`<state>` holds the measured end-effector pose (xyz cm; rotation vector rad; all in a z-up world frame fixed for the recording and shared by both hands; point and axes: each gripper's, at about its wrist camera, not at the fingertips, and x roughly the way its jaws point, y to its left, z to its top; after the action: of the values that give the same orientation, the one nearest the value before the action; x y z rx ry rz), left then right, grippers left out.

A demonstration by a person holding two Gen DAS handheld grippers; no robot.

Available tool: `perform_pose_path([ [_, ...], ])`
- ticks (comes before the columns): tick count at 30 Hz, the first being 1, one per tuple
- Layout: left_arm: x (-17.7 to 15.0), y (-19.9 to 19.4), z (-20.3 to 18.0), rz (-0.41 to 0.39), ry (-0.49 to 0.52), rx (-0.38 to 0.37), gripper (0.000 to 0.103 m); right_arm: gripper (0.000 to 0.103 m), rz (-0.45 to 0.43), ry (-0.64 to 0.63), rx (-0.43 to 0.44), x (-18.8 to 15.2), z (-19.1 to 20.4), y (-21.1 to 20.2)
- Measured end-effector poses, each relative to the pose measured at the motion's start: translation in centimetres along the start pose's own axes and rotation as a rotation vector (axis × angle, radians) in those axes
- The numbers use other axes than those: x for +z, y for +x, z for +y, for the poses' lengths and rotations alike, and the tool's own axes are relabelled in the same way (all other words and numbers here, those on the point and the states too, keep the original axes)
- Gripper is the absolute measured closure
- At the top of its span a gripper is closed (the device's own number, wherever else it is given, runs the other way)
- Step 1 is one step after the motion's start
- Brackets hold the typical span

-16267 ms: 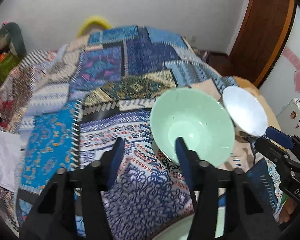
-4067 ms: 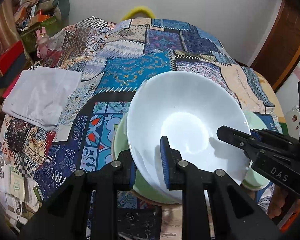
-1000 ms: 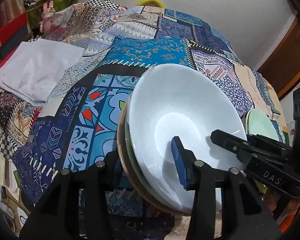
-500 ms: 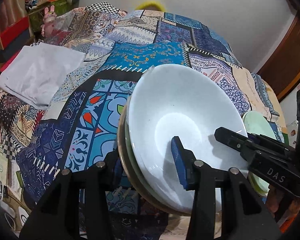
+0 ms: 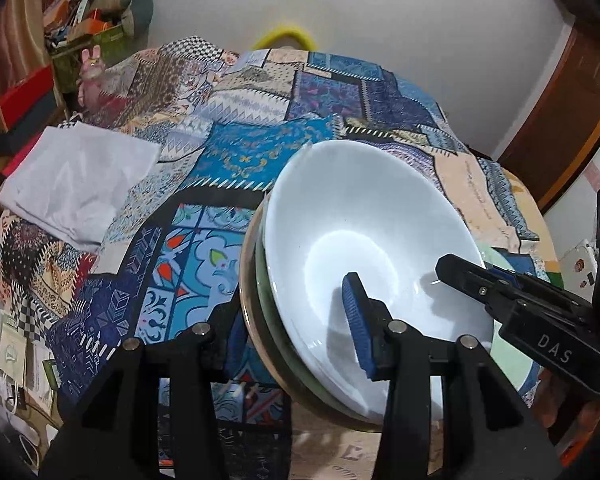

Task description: Organize plates and bowls

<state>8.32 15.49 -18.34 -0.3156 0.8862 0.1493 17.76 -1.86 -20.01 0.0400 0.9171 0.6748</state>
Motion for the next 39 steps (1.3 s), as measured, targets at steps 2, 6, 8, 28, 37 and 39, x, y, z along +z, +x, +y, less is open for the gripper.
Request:
perform_pose_path([
  [2,0.2,-0.3,-0.6,-0.008,0.011,-0.002,0.059,0.077,-0.017,0.012,-0.005,0.1,-0.5,-0.8],
  [6,0.4,-0.8,-2.1,-0.020,0.039,-0.007,0.059,0.077,-0.045,0.020,-0.028,0.1,-1.3,-2.4],
  [8,0.6,-1.1,-2.8,-0.023,0.048,-0.011,0.059,0.078,-0.059,0.025,-0.030,0.1,-1.7,-3.0],
  [28,0.7,6.2,-3.0,0.046,0.021,-0.177,0.067,0.097,0.026,0.008,0.004,-0.1,-3.1,-0.4],
  [37,-1.7,7.8,-2.9,0.072,0.070,-0.173,0.063,0.085,-0.018,-0.001,0.044,0.8,-2.3,-2.1],
  [39,-1.9,7.4,-2.5,0.077,0.059,-0.183,0.062,0.074,-0.044,-0.012,0.056,1.2,-1.7,-2.6],
])
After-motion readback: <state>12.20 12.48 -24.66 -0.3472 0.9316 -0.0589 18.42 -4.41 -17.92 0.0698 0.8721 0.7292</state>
